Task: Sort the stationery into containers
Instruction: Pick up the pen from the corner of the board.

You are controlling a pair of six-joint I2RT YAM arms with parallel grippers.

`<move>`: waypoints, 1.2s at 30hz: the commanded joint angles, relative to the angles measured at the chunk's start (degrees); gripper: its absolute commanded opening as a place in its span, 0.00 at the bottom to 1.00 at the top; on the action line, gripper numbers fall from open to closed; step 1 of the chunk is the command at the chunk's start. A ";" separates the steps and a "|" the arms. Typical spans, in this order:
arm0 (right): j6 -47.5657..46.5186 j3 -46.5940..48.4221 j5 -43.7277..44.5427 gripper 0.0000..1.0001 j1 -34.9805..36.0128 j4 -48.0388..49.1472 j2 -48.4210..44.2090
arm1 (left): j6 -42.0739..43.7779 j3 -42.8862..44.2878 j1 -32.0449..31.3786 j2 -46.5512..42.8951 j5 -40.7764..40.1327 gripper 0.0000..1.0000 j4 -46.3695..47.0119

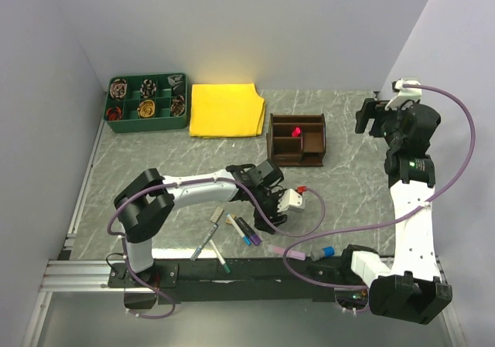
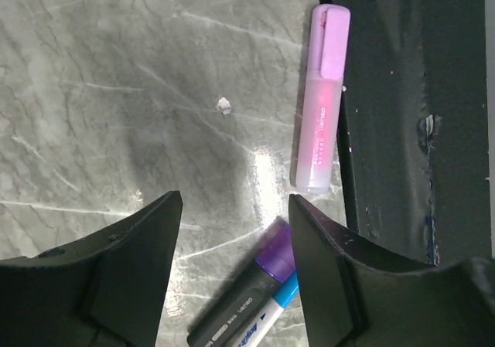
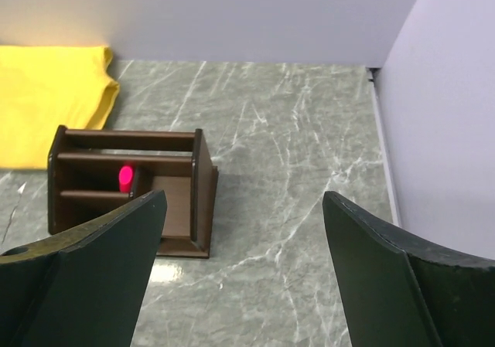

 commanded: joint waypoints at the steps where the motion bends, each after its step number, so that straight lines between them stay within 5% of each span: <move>1: 3.09 1.87 6.17 0.90 0.21 3.21 -0.47 | -1.67 3.51 -1.68 1.17 -2.68 0.65 -0.99; 18: 10.31 3.45 5.31 0.90 -0.23 7.61 -0.21 | -8.61 7.03 -13.02 6.45 -8.47 0.69 -0.20; 36: 9.34 0.64 4.17 0.90 -0.23 6.03 -4.17 | -14.68 11.25 -17.51 13.31 -17.80 0.57 4.81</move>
